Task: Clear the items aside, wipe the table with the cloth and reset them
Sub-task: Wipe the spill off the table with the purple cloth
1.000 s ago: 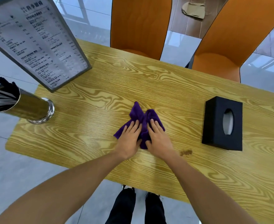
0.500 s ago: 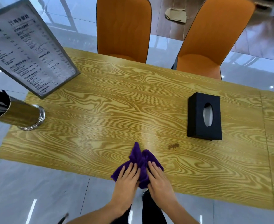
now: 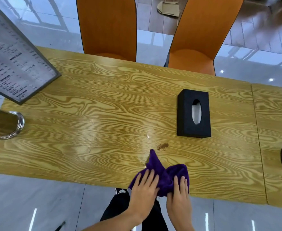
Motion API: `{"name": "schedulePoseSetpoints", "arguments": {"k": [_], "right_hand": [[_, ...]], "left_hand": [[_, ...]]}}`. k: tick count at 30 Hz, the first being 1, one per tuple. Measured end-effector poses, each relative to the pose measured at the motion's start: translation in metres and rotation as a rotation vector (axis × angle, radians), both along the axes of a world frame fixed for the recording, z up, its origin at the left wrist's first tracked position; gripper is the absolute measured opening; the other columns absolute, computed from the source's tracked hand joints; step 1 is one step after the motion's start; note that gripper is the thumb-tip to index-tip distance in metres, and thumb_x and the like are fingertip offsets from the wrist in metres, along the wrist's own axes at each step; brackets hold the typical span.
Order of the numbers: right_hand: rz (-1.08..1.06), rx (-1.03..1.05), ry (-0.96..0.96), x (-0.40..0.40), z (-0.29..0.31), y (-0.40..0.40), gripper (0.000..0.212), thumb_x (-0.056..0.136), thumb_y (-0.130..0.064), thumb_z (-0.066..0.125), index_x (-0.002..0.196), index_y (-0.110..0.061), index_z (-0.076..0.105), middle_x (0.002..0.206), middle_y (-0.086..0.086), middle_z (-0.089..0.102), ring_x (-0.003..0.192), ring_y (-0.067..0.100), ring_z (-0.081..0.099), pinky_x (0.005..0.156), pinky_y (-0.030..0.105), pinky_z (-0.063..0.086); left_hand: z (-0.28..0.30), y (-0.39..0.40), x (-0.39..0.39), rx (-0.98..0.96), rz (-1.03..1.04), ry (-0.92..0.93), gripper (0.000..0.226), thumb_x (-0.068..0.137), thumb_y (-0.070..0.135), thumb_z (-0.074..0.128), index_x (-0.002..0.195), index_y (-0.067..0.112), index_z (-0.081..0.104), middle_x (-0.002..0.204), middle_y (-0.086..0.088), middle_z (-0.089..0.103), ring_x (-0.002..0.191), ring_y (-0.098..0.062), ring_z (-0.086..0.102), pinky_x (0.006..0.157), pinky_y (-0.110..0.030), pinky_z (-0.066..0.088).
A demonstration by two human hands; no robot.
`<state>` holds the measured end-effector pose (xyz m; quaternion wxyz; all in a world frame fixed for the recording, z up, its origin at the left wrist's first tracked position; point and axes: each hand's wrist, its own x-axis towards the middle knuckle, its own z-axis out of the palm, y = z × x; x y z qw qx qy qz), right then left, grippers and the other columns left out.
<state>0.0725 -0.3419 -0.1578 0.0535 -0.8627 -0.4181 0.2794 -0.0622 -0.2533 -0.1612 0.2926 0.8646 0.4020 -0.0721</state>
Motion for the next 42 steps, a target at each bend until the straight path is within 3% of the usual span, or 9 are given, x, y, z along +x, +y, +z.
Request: {"name": "schedulePoseSetpoints", "arguments": {"k": [3,6,10,14,19,29,37,42], "right_hand": [[0.031,0.059,-0.014,0.015,-0.005,0.005,0.075,0.082,0.003,0.080,0.148,0.008,0.046,0.157,0.034,0.037,0.146,0.051,0.034,0.113,0.060,0.041],[0.058,0.065,0.044,0.032,-0.008,0.015,0.075,0.097,-0.013,0.065,0.160,-0.006,0.025,0.169,0.017,0.012,0.158,0.033,0.007,0.125,0.048,0.023],[0.147,0.054,0.077,0.051,-0.010,0.035,0.078,0.100,-0.020,0.058,0.163,-0.012,0.012,0.170,0.005,-0.003,0.158,0.023,-0.006,0.128,0.040,0.016],[0.246,0.026,0.092,0.065,-0.011,0.056,0.081,0.099,-0.021,0.055,0.164,-0.011,0.007,0.171,0.004,-0.008,0.159,0.020,-0.010,0.130,0.037,0.010],[0.341,0.030,0.111,0.072,-0.013,0.088,0.085,0.095,-0.019,0.055,0.165,-0.013,0.007,0.172,0.003,-0.009,0.157,0.015,-0.017,0.129,0.040,0.018],[0.474,0.060,0.115,0.078,-0.016,0.140,0.085,0.090,-0.014,0.059,0.164,-0.017,0.017,0.170,-0.003,-0.005,0.158,0.014,-0.007,0.122,0.040,0.036],[0.473,0.110,0.147,0.077,-0.016,0.192,0.086,0.088,-0.009,0.062,0.164,-0.014,0.021,0.173,0.002,0.010,0.159,0.016,0.004,0.126,0.037,0.027],[0.421,0.123,0.207,0.078,-0.014,0.247,0.083,0.085,-0.004,0.065,0.160,-0.014,0.029,0.172,0.004,0.021,0.158,0.016,0.013,0.123,0.035,0.030]], "left_hand": [[-0.003,0.011,0.006,-0.023,0.178,0.064,0.075,0.086,0.040,0.075,0.148,0.006,0.048,0.153,-0.011,0.049,0.142,-0.026,0.047,0.112,-0.044,0.044],[-0.009,0.015,0.013,-0.002,0.240,0.076,0.081,0.087,0.037,0.074,0.151,0.000,0.041,0.157,-0.017,0.042,0.145,-0.030,0.042,0.113,-0.045,0.043],[-0.015,0.017,0.023,0.002,0.271,0.062,0.082,0.091,0.035,0.069,0.154,-0.002,0.031,0.161,-0.020,0.033,0.148,-0.032,0.034,0.115,-0.047,0.041],[-0.025,0.026,0.028,0.019,0.245,0.038,0.077,0.103,0.037,0.047,0.160,0.006,0.006,0.169,-0.011,0.005,0.156,-0.027,0.004,0.126,-0.044,0.016],[-0.030,0.055,0.032,0.005,0.145,-0.004,0.081,0.103,0.036,0.044,0.160,0.017,-0.010,0.169,-0.002,-0.008,0.156,-0.020,-0.008,0.127,-0.039,-0.001],[-0.029,0.110,0.040,-0.017,0.054,-0.087,0.082,0.099,0.026,0.053,0.162,0.019,0.001,0.166,0.007,-0.009,0.154,-0.012,-0.012,0.126,-0.033,-0.005],[-0.026,0.167,0.041,-0.001,0.027,-0.108,0.085,0.096,0.023,0.059,0.162,0.018,0.006,0.170,0.002,0.004,0.156,-0.012,-0.003,0.126,-0.029,-0.004],[-0.018,0.213,0.053,-0.077,0.138,-0.158,0.085,0.088,0.010,0.067,0.160,0.016,0.021,0.169,-0.002,0.018,0.156,-0.018,0.010,0.127,-0.032,0.008]]}}
